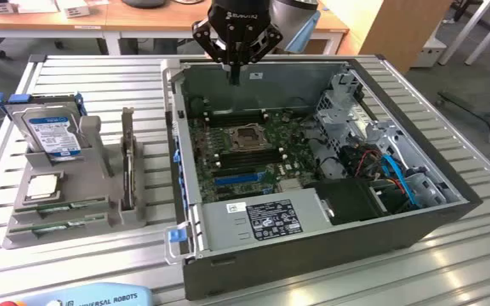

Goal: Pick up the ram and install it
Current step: 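Reach for the ram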

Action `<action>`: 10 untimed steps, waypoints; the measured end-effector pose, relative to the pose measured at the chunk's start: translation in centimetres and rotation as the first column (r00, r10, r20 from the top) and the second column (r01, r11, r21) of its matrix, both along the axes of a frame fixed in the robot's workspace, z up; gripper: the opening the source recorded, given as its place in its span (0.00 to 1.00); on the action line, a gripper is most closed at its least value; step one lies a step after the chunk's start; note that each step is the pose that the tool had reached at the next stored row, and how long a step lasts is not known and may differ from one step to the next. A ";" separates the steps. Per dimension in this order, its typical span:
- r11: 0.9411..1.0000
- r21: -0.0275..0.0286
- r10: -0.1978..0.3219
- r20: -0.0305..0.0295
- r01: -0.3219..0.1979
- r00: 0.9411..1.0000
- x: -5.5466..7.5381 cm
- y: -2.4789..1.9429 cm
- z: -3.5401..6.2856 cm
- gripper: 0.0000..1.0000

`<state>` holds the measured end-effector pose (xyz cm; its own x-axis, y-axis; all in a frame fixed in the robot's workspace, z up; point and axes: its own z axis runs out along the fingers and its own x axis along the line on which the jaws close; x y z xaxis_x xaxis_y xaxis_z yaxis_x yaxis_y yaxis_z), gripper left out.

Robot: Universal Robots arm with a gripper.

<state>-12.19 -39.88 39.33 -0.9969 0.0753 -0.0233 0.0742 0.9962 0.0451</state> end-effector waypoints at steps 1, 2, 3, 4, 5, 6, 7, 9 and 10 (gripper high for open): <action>1.000 0.000 0.000 0.000 0.000 1.000 0.0 0.00 0.00 0.10; 1.000 0.000 0.000 0.000 0.000 1.000 0.0 0.00 0.00 0.10; 1.000 0.000 0.000 0.000 0.000 1.000 0.0 0.00 0.00 0.10; 1.000 0.000 0.000 0.000 0.000 1.000 0.0 0.00 0.00 0.10; 1.000 0.000 0.000 0.000 0.000 1.000 0.0 0.00 0.00 0.10; 1.000 0.000 0.000 0.000 0.000 1.000 0.0 0.00 0.00 0.10; 1.000 0.000 0.000 0.000 0.000 1.000 0.0 0.00 0.00 0.10; 1.000 0.000 0.000 0.000 0.000 1.000 -0.1 0.00 0.00 0.10; 1.000 0.000 0.000 0.000 0.000 1.000 -0.2 0.00 0.00 0.10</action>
